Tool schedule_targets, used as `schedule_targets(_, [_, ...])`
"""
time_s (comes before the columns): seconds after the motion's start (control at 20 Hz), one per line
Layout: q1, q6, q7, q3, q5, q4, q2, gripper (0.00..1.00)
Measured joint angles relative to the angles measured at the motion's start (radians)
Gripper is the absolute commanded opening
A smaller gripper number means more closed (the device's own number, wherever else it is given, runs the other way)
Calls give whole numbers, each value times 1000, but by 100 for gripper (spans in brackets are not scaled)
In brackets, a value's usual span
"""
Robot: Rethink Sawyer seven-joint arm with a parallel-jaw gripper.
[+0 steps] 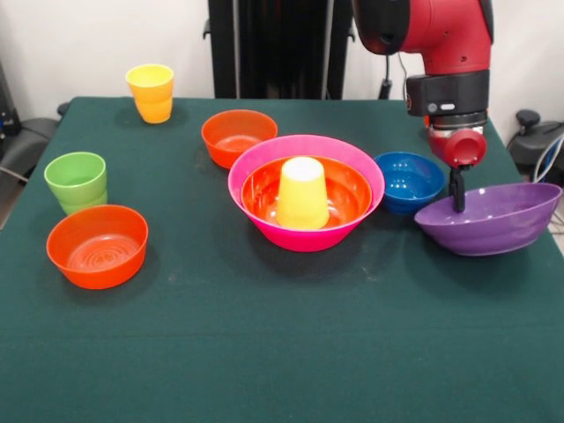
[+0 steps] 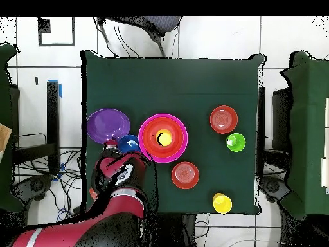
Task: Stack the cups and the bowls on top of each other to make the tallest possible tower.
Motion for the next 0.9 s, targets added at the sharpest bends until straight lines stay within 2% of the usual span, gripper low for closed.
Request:
schedule_targets(0.5, [-13,14,0,20,-15,-1,-11,0])
schedule_targets(0.9, [-172,57,0,174,-71,66,-99,0])
